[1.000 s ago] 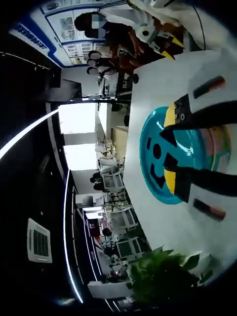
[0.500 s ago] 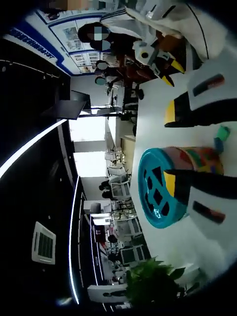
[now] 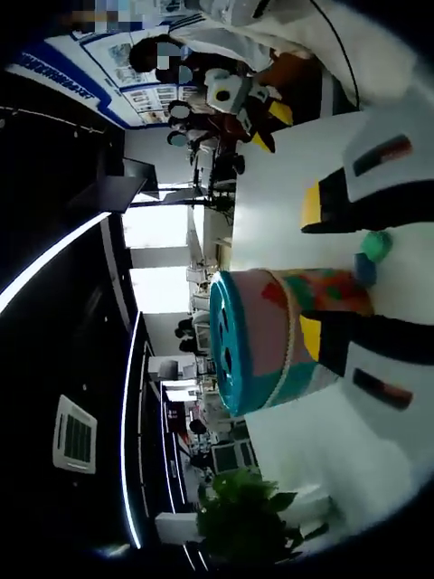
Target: Arrange the toys in the designated storage area by placing each visible toy with the group until no toy remains scattered across the table.
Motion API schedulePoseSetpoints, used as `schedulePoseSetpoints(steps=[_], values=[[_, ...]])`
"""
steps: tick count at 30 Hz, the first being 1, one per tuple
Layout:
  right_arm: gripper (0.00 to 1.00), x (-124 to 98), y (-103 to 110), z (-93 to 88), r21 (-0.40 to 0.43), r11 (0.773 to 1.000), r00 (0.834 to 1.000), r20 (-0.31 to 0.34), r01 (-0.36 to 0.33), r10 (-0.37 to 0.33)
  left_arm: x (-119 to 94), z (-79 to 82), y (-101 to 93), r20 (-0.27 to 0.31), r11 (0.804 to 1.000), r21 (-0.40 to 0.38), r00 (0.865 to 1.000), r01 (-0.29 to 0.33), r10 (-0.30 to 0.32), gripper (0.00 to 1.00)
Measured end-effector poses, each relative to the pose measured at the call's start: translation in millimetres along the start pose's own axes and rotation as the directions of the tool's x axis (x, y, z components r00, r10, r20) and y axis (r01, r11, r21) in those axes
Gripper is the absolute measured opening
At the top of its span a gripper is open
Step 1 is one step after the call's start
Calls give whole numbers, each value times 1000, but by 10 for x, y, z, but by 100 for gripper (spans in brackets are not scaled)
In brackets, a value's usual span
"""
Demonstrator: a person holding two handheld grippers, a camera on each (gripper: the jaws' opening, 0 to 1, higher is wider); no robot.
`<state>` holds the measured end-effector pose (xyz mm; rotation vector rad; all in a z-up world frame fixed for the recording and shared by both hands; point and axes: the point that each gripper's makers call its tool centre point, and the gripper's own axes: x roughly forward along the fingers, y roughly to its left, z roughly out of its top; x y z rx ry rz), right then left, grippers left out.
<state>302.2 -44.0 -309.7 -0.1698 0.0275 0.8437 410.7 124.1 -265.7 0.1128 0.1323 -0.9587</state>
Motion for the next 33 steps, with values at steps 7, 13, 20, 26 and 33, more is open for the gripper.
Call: schedulePoseSetpoints(steps=[7, 13, 20, 26, 33], values=[[31, -21, 11, 15, -4, 1000, 1000, 5, -1, 1, 3, -230, -316, -64, 990, 95, 993, 105, -99, 33], [31, -15, 2, 1, -3, 1000, 1000, 0, -2, 2, 123, -500, -433, -110, 977, 94, 978, 190, -179, 30], [31, -21, -11, -5, -3, 1000, 1000, -1, 0, 0, 256, -754, -364, -158, 976, 125, 974, 180, -160, 27], [31, -13, 10, -16, -2, 1000, 1000, -3, -5, 5, 422, -1033, -335, -223, 969, 168, 964, 182, -143, 28], [31, -23, -22, 0, -2, 1000, 1000, 0, -1, 1, 521, -1201, -314, -252, 966, 179, 958, 187, -139, 29]])
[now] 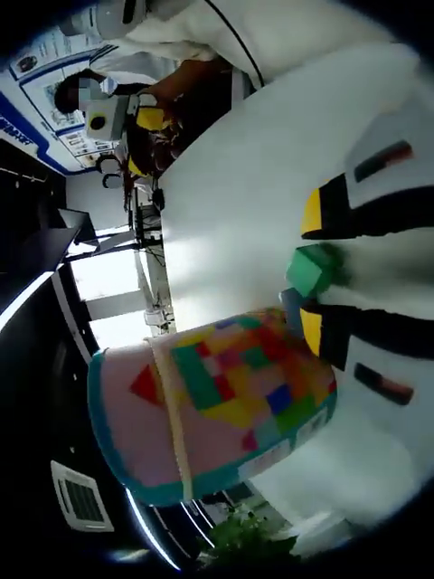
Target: Arrange the toys in the designated storage area by placing each visible toy with the group until no toy remains scattered across the table.
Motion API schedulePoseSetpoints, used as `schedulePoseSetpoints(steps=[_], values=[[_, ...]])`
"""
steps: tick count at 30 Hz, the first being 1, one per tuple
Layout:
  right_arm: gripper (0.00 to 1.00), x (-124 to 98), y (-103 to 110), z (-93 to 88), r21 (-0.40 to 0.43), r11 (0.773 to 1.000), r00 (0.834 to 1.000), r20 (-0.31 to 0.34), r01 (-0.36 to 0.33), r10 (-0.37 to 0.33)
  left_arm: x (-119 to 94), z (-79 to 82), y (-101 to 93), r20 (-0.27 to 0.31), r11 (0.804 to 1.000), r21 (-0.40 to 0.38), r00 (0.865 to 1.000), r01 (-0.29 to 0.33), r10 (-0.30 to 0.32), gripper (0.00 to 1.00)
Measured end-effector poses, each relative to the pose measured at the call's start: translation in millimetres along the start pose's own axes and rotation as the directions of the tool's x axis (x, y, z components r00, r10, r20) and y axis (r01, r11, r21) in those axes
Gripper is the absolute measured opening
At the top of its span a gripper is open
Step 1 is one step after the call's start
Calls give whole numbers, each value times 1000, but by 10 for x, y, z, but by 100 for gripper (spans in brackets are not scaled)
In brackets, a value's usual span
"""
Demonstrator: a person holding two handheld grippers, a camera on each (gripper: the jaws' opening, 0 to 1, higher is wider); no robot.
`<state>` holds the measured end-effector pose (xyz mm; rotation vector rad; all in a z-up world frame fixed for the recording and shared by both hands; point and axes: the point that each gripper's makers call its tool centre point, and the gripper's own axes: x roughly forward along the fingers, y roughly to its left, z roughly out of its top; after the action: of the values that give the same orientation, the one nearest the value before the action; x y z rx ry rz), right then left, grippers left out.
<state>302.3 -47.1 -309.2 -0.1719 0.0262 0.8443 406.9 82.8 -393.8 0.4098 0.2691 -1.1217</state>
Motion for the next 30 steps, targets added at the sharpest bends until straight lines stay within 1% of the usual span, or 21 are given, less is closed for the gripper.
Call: schedulePoseSetpoints(steps=[4, 6, 9, 10, 11, 12, 13, 14, 16, 18, 19, 20, 21, 22, 25, 26, 29, 30], values=[[31, 7, 0, -15, 4, 1000, 1000, -2, 0, 0, 15, 12, 13, 12, 1000, -20, 1000, 7, -7, 29], [31, 14, 17, -25, 2, 1000, 1000, -6, -5, 5, 41, 1, -1, 7, 1000, -14, 1000, 14, -14, 29], [31, 21, 29, -27, 1, 1000, 1000, -7, -8, 8, 83, -6, -98, -7, 1000, -19, 1000, 22, -22, 28], [31, 21, 29, -25, 1, 1000, 1000, -7, -8, 8, 78, -19, -117, -15, 999, -26, 1000, 25, -26, 26], [31, 18, 29, -21, 0, 1000, 1000, -7, -8, 8, 62, -30, -159, -25, 999, -38, 999, 33, -34, 25], [31, 12, 26, -16, -1, 1000, 1000, -6, -7, 7, 36, -13, -263, -32, 998, -57, 999, 29, -31, 25], [31, 1, 20, -8, -3, 1000, 1000, -6, -4, 4, -25, 0, -358, -19, 997, -65, 999, 37, -38, 25], [31, -14, 13, 0, -7, 1000, 1000, -5, -2, 2, -52, 31, -425, 14, 997, -59, 999, 42, -41, 25], [31, -27, -24, 7, -3, 1000, 1000, -1, 6, -6, -71, 28, -428, 21, 998, -52, 1000, 20, -19, 26], [31, -27, -42, 2, 3, 1000, 1000, 1, 13, -13, -38, 58, -405, 27, 999, -44, 1000, -2, 3, 28], [31, -28, -44, 1, 4, 1000, 1000, 2, 14, -14, -20, 90, -361, 42, 998, -58, 999, -25, 28, 28], [31, -31, -38, -2, 6, 1000, 1000, 2, 15, -15, 12, 107, -322, 48, 996, -90, 998, -27, 31, 29], [31, -35, -26, -5, 3, 1000, 1000, 1, 13, -13, 40, 113, -329, 47, 991, -129, 998, -33, 39, 30], [31, -36, -11, -10, 0, 1000, 1000, -1, 10, -10, 64, 121, -334, 48, 990, -136, 998, -39, 46, 30], [31, -26, -4, -28, -4, 1000, 1000, -10, 6, -6, 99, 138, -377, 59, 993, -110, 997, -33, 40, 29], [31, -18, -15, -32, -1, 1000, 1000, -10, 7, -7, 112, 131, -358, 60, 994, -104, 997, -37, 43, 29], [31, 0, -20, -26, 5, 1000, 1000, -5, 7, -7, 132, 65, -289, 38, 994, -103, 998, -39, 43, 21], [31, 2, -13, -25, 5, 1000, 1000, -4, 5, -5, 128, 67, -273, 49, 993, -111, 998, -44, 50, 21]])
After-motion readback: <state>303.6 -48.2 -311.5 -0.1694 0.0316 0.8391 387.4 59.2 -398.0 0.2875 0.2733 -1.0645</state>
